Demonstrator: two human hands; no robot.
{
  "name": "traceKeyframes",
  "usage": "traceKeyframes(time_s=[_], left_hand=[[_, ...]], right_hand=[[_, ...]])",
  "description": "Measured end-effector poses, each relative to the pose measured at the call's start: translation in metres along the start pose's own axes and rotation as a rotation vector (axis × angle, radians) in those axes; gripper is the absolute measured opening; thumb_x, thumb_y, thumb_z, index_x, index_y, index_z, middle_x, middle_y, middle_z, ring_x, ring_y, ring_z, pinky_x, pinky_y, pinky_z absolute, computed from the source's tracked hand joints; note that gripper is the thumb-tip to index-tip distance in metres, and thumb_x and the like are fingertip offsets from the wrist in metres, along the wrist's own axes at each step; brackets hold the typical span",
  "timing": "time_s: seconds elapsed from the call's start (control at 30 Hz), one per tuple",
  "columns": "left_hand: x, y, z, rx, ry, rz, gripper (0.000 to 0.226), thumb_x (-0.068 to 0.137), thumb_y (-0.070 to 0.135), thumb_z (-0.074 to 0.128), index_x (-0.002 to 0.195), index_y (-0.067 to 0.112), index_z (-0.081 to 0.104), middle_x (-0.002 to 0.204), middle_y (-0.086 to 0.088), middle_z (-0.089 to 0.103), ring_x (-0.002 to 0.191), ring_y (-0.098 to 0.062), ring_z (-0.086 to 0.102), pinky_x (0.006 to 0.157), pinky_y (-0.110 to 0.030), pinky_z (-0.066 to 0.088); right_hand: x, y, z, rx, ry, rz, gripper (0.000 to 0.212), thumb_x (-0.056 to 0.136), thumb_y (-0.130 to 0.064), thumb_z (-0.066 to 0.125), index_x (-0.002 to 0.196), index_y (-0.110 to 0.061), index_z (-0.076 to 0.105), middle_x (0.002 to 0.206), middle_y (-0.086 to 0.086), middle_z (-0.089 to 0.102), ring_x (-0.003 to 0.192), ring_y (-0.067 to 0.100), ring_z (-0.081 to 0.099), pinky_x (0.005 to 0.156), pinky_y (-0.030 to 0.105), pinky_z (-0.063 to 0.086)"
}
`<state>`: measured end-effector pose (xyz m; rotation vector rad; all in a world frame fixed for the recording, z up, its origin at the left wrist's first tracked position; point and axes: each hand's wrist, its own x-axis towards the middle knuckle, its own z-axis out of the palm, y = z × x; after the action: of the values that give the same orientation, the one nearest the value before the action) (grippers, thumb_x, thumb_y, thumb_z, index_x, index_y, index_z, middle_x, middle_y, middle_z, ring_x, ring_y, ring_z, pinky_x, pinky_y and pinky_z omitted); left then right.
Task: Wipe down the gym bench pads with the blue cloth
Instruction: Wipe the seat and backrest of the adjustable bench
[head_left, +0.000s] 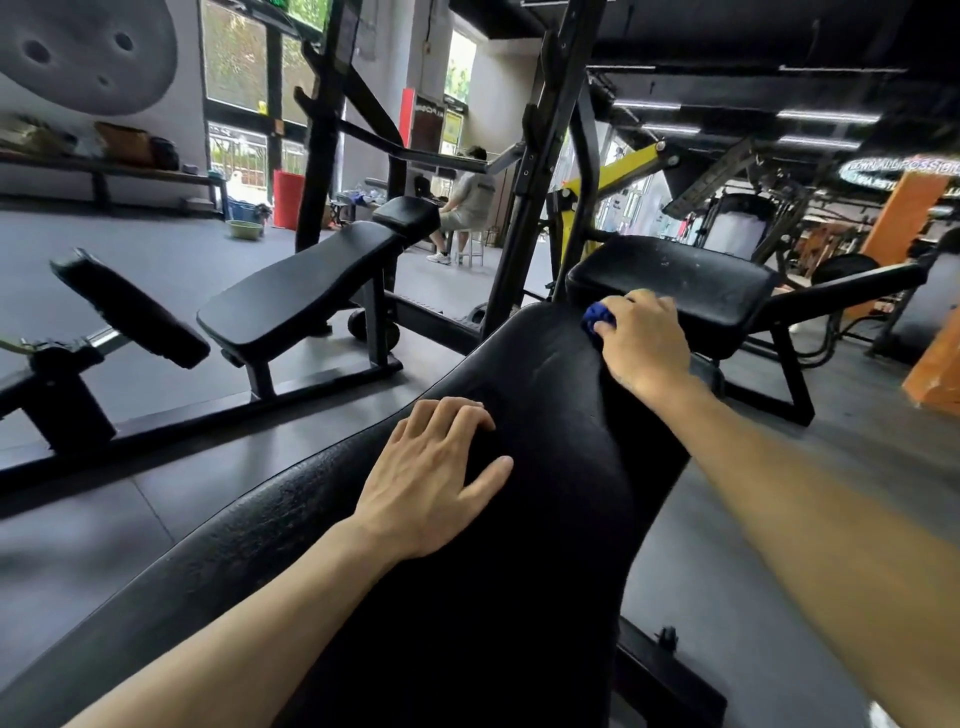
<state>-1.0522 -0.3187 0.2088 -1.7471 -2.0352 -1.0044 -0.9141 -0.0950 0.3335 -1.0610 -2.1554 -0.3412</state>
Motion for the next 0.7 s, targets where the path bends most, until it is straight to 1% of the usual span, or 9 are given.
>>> traceKeyframes(time_s=[0.07,0.17,0.27,0.33,0.4,0.47,0.5,0.6,0.7], left_hand=[[0.000,-0.001,0.001,0.003,0.007,-0.009,0.048,0.093,0.067,0.040,0.123,0.030,0.047,0.139,0.017,0.043,0.134,-0.011,0.036,0.112,-0.034,0.035],[0.000,-0.002,0.003,0.025,0.005,-0.021,0.060,0.091,0.069,0.036,0.130,0.024,0.046,0.141,0.011,0.040,0.135,-0.012,0.037,0.113,-0.032,0.034],[0.001,-0.001,0.002,0.056,0.000,-0.027,0.070,0.090,0.071,0.031,0.136,0.020,0.044,0.145,0.005,0.038,0.139,-0.015,0.034,0.118,-0.030,0.028],[0.000,0.000,0.001,0.075,-0.006,-0.038,0.075,0.090,0.073,0.028,0.140,0.019,0.042,0.151,0.004,0.034,0.146,-0.016,0.027,0.124,-0.032,0.018],[0.000,0.002,0.000,0.073,-0.035,-0.060,0.079,0.089,0.075,0.025,0.144,0.020,0.039,0.157,0.005,0.030,0.152,-0.014,0.019,0.127,-0.034,0.011],[0.003,0.000,-0.001,0.059,-0.050,-0.087,0.078,0.088,0.076,0.025,0.146,0.024,0.037,0.158,0.010,0.029,0.150,-0.010,0.021,0.125,-0.032,0.017],[0.007,-0.003,-0.002,0.057,-0.049,-0.096,0.075,0.088,0.073,0.026,0.144,0.026,0.039,0.156,0.012,0.032,0.146,-0.010,0.026,0.121,-0.032,0.023],[0.022,-0.014,-0.005,0.071,-0.033,-0.118,0.053,0.091,0.055,0.034,0.132,0.025,0.049,0.140,0.010,0.045,0.130,-0.016,0.041,0.109,-0.036,0.035],[0.026,-0.020,-0.002,0.045,0.007,-0.126,0.040,0.094,0.040,0.036,0.125,0.023,0.053,0.131,0.006,0.049,0.123,-0.019,0.045,0.105,-0.039,0.039]], right_hand=[[-0.027,-0.022,-0.006,-0.002,-0.008,-0.073,0.022,0.098,-0.027,0.060,0.117,-0.021,0.069,0.122,0.004,0.058,0.115,0.030,0.044,0.085,0.038,0.044],[-0.103,-0.060,-0.017,0.100,-0.044,-0.326,0.020,0.091,-0.029,0.068,0.111,-0.025,0.068,0.116,-0.004,0.058,0.108,0.024,0.048,0.078,0.038,0.049],[-0.109,-0.060,-0.020,0.196,-0.185,-0.461,0.027,0.089,-0.028,0.071,0.115,-0.028,0.068,0.118,-0.007,0.058,0.109,0.020,0.048,0.087,0.037,0.049],[-0.062,-0.046,-0.010,0.144,-0.152,-0.381,0.026,0.091,-0.025,0.070,0.116,-0.029,0.070,0.119,-0.002,0.059,0.111,0.025,0.049,0.093,0.040,0.047],[-0.010,-0.024,-0.002,0.081,-0.090,-0.153,0.024,0.095,-0.022,0.066,0.118,-0.024,0.070,0.121,0.004,0.060,0.115,0.032,0.048,0.093,0.040,0.046],[0.010,-0.019,0.006,0.059,-0.035,0.014,0.024,0.099,-0.023,0.059,0.120,-0.021,0.069,0.125,0.006,0.058,0.118,0.032,0.044,0.089,0.038,0.045],[0.003,-0.029,0.007,0.047,-0.040,0.013,0.024,0.099,-0.023,0.059,0.120,-0.022,0.069,0.125,0.005,0.057,0.118,0.031,0.043,0.087,0.037,0.044],[-0.060,-0.070,0.007,0.160,-0.072,-0.260,0.022,0.093,-0.024,0.065,0.115,-0.028,0.071,0.118,-0.001,0.059,0.108,0.026,0.046,0.090,0.035,0.042],[-0.102,-0.080,0.002,0.315,-0.205,-0.526,0.031,0.089,-0.023,0.072,0.119,-0.025,0.071,0.118,-0.004,0.060,0.104,0.021,0.048,0.096,0.029,0.041]])
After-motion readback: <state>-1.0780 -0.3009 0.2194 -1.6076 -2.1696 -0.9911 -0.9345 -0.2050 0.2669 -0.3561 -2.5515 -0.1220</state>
